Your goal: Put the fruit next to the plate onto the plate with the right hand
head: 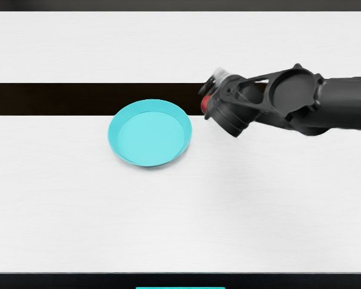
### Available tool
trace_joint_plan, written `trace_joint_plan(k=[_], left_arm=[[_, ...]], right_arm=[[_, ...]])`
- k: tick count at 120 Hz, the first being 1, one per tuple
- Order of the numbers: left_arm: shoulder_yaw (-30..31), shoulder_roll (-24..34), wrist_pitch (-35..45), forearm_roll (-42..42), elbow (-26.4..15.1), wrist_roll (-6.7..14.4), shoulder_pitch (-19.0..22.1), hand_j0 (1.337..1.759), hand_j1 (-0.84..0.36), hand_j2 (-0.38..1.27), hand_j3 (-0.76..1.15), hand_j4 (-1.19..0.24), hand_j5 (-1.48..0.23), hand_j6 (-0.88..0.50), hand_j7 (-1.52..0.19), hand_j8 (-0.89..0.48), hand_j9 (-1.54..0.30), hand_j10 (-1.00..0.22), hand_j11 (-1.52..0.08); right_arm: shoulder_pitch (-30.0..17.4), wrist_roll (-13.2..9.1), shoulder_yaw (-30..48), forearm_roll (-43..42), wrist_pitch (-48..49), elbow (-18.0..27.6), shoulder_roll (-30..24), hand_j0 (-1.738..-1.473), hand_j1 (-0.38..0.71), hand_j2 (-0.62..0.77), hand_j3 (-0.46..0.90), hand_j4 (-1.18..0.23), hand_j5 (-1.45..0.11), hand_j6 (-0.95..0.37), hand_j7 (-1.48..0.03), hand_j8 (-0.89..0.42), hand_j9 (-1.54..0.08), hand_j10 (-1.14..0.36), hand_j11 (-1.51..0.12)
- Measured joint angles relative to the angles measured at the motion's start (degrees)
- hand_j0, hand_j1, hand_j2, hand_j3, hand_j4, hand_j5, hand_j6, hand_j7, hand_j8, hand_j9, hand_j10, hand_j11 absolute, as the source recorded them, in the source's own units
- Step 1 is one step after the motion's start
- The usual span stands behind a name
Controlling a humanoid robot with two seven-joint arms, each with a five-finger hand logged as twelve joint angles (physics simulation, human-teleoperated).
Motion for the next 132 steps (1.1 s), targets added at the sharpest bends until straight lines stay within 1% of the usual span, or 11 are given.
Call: trace_joint_plan(k=[16, 30, 39, 48, 64, 88, 99, 112, 132], left_arm=[[0.0, 0.0, 0.0, 0.0, 0.0, 0.0, 0.0, 1.658, 0.07, 0.05, 0.0, -0.23, -0.3, -0.23, -0.3, -0.23, -0.3, -0.23, -0.3], [0.0, 0.0, 0.0, 0.0, 0.01, 0.0, 0.0, 1.658, 0.07, 0.05, 0.0, -0.23, -0.3, -0.23, -0.3, -0.23, -0.3, -0.23, -0.3], [-0.01, 0.0, 0.0, 0.0, 0.0, 0.0, 0.0, 1.658, 0.07, 0.05, 0.0, -0.23, -0.3, -0.23, -0.3, -0.23, -0.3, -0.23, -0.3], [0.0, 0.0, 0.0, 0.0, 0.0, 0.0, 0.0, 1.658, 0.07, 0.05, 0.0, -0.23, -0.3, -0.23, -0.3, -0.23, -0.3, -0.23, -0.3], [0.0, 0.0, 0.0, 0.0, 0.01, 0.0, 0.0, 1.658, 0.07, 0.05, 0.0, -0.23, -0.3, -0.23, -0.3, -0.23, -0.3, -0.23, -0.3], [0.0, 0.0, 0.0, 0.0, 0.0, 0.0, 0.0, 1.658, 0.07, 0.05, 0.0, -0.23, -0.3, -0.23, -0.3, -0.23, -0.3, -0.23, -0.3], [0.0, 0.0, 0.0, 0.0, 0.0, 0.0, 0.0, 1.658, 0.07, 0.05, 0.0, -0.23, -0.3, -0.23, -0.3, -0.23, -0.3, -0.23, -0.3], [0.0, 0.0, 0.0, 0.0, 0.01, 0.0, 0.0, 1.658, 0.07, 0.05, 0.0, -0.23, -0.3, -0.23, -0.3, -0.23, -0.3, -0.23, -0.3], [0.0, 0.0, 0.0, 0.0, 0.01, 0.0, 0.0, 1.658, 0.07, 0.05, 0.0, -0.23, -0.3, -0.23, -0.3, -0.23, -0.3, -0.23, -0.3]], right_arm=[[8.94, 0.01, -2.49, 9.1, 0.07, 4.16, 3.08, -1.657, 0.26, 0.31, 0.0, -0.64, -0.92, -0.54, -0.87, -0.41, -0.9, -0.56, -0.89], [15.8, 0.0, -4.11, 16.36, 0.09, 5.79, 4.6, -1.658, 0.27, 0.32, 0.0, -0.64, -0.94, -0.52, -0.88, -0.4, -0.92, -0.54, -0.9], [18.36, 0.0, -4.51, 19.29, 0.1, 5.65, 4.97, -1.658, 0.27, 0.32, 0.0, -0.63, -0.95, -0.52, -0.88, -0.39, -0.93, -0.53, -0.91], [19.06, 0.0, -4.71, 20.61, 0.09, 4.2, 5.16, -1.658, 0.28, 0.32, 0.0, -0.64, -0.95, -0.51, -0.88, -0.38, -0.93, -0.52, -0.91], [15.66, 0.0, -4.17, 18.6, 0.01, 1.42, 5.28, -1.657, 0.26, 0.31, 0.0, -0.65, -0.93, -0.53, -0.89, -0.41, -0.92, -0.54, -0.91], [4.14, 0.0, 5.17, 6.88, 0.01, -2.41, 5.32, -1.657, 0.26, 0.3, 0.0, -0.65, -0.92, -0.52, -0.88, -0.4, -0.9, -0.54, -0.89], [-0.45, -0.01, 9.82, 2.74, -0.03, -2.89, 5.33, -1.657, 0.27, 0.3, 0.0, -0.65, -0.91, -0.52, -0.87, -0.41, -0.89, -0.54, -0.88], [-4.44, 0.01, 15.18, 0.31, -0.04, -2.87, 5.33, -1.658, 0.28, 0.32, 0.0, -0.64, -0.9, -0.51, -0.86, -0.39, -0.89, -0.53, -0.88], [-8.78, 0.02, 19.32, -0.8, -0.03, -2.89, 5.33, -1.658, 0.28, 0.33, 0.0, -0.63, -0.89, -0.52, -0.85, -0.4, -0.89, -0.53, -0.87]])
